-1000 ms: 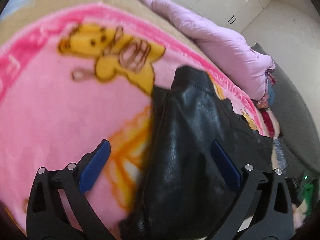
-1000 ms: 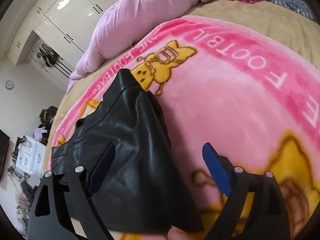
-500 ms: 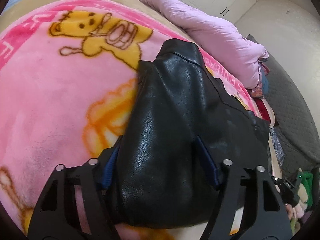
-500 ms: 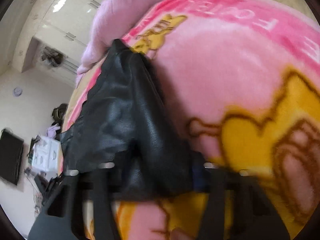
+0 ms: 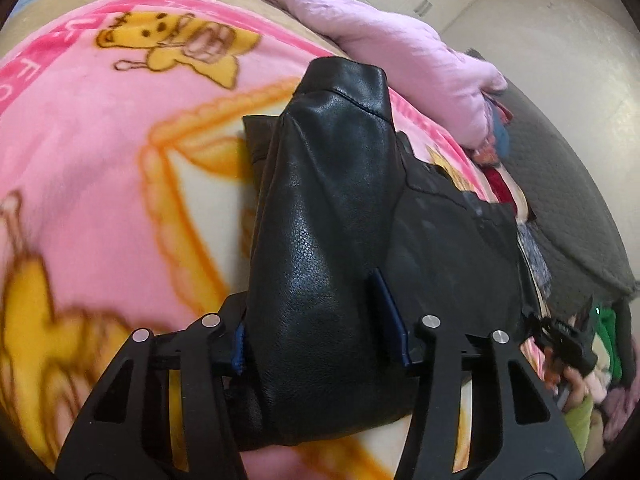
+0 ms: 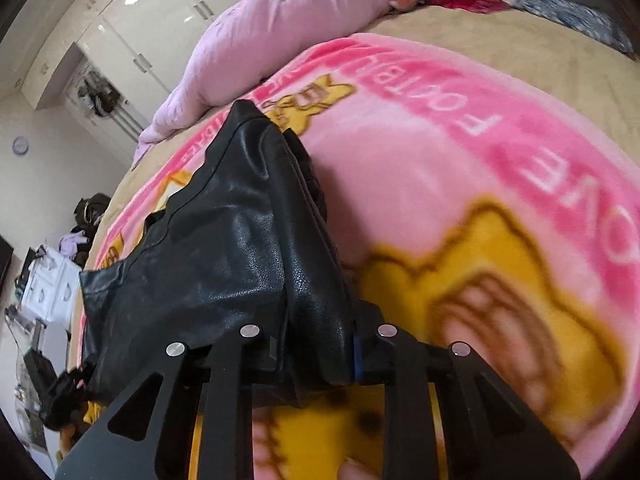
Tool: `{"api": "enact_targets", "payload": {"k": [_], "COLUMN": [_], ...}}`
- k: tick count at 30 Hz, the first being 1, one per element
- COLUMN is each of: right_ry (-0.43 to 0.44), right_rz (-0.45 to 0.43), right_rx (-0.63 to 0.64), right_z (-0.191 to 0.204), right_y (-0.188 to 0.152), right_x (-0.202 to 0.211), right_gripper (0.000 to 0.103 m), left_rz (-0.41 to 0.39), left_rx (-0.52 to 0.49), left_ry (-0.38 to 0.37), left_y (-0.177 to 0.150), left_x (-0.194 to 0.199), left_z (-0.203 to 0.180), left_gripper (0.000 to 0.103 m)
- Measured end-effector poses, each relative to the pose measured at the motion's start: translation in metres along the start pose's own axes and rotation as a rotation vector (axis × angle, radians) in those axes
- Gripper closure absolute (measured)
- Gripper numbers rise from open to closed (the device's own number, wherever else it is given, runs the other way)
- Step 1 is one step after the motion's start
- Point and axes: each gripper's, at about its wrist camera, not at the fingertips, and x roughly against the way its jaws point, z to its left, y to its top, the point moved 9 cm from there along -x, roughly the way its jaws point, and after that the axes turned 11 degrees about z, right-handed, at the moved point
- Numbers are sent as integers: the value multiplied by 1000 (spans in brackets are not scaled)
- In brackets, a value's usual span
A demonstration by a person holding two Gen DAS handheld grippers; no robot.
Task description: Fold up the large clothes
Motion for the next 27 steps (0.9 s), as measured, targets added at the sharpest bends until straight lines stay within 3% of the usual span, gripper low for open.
{"api": "enact_targets", "payload": {"k": [2,4,6,11,13,17,20,21,22,24,25,27], "right_ry": [11,3,-27,-77,-106,-152,-186,-185,-190,-200,-189,-136], "right_rz": [-1,37,29,-108,-128,-147,-101,-85,-67,-39,-36,-81], "right_rx": [-14,-50,-98,-28,43,155,222,247,264,275,267,232], "right_z": [-10,-20,-29,-19,-8,14,25,27,27,24,24,24], "right_y": [-4,-7,-6,14,31,60,74,77,78,78,77,82], "right_x": [6,3,6,25,21,7,-16,-28,-37,-47,-46,-32], "right_gripper": [77,57,45,42,42,42,46,57,77,94,96,97], "left_rz": [10,10,2,-60,-94,-111,-76,-64,-46,-32,-40,-81], "left_rx": [-20,-35,-40,-121,-148,-173,-165,-162,-161,-169,-181,-194], "left_ry": [2,15,13,92,115,146,194,206,212,232,238,237], "left_y": [-8,-10,-7,-2,7,27,45,48,52,56,58,65], "left_x": [2,4,7,26,35,35,16,10,1,-8,-9,-4], "left_z": [-7,-8,-8,-18,-23,-29,-22,-18,-16,-12,-12,-17], "left_gripper": [60,59,58,49,43,43,43,46,52,79,86,89]}}
